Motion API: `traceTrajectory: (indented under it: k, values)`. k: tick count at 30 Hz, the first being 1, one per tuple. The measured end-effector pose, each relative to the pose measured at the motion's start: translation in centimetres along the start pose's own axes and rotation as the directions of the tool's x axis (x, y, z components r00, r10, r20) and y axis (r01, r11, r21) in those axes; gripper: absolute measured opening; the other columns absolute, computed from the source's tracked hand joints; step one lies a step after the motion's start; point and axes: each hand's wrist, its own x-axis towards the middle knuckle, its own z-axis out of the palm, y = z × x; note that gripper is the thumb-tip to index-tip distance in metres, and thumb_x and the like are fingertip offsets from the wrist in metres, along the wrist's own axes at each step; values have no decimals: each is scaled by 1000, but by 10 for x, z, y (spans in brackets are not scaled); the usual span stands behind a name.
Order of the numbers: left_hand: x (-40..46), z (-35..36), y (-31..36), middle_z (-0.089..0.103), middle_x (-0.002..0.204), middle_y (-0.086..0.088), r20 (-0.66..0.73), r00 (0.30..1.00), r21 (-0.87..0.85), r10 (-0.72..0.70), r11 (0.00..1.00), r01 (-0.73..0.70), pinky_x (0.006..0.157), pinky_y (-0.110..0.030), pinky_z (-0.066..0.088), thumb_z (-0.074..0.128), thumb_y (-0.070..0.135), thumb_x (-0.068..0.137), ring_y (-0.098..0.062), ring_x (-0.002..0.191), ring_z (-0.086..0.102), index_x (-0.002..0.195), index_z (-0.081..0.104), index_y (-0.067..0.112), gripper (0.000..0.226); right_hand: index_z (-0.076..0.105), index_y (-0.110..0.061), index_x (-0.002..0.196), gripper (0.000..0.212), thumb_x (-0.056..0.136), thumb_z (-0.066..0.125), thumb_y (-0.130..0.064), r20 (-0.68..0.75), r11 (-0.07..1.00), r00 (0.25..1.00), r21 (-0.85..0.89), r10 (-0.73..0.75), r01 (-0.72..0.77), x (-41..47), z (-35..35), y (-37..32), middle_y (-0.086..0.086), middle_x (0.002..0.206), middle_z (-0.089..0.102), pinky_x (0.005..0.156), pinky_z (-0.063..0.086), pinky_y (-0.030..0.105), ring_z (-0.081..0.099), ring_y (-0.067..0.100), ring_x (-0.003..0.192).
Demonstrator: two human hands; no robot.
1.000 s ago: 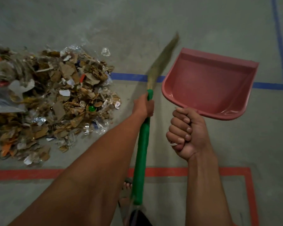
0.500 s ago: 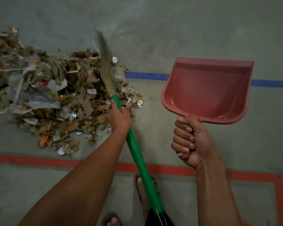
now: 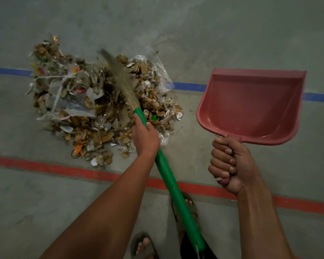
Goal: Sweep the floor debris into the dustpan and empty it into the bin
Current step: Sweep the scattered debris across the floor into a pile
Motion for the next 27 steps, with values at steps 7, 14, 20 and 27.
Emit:
traceTrajectory:
  k: [7, 14, 20, 27]
  values:
    - [-66, 10, -23, 46, 141, -5, 235, 915, 51, 328, 936, -348, 88, -30, 36, 40, 34, 109, -10, 111, 42, 165, 11, 32, 63, 26, -23, 62, 41, 96, 48, -17, -28, 1000, 1000, -24, -3, 2, -10, -2, 8, -9, 40, 16, 34, 10, 18, 13, 4, 28]
    - [-71, 22, -86, 58, 120, -14, 629, 729, 267, 271, 805, -529, 85, -41, 51, 42, 33, 107, -32, 101, 59, 161, 24, 26, 57, 27, -24, 62, 41, 96, 49, -18, -24, 999, 1000, -48, 2, -3, -15, -6, 14, -10, 40, 18, 34, 10, 19, 15, 4, 27]
    - [-37, -22, -115, 56, 119, -13, 449, 873, 389, 191, 838, -384, 80, -41, 54, 43, 25, 107, -23, 95, 58, 163, 21, 22, 60, 28, -24, 62, 40, 96, 49, -18, -25, 999, 1000, -40, 6, -7, -12, -5, 15, -9, 40, 18, 35, 10, 19, 15, 4, 28]
    - [-15, -57, -124, 52, 129, -9, 230, 933, 234, 278, 914, -330, 87, -37, 44, 43, 32, 109, -23, 108, 52, 164, 19, 27, 60, 27, -24, 63, 40, 96, 50, -18, -19, 998, 1000, -62, 25, -26, -8, 1, 21, -9, 41, 17, 35, 11, 19, 14, 4, 28]
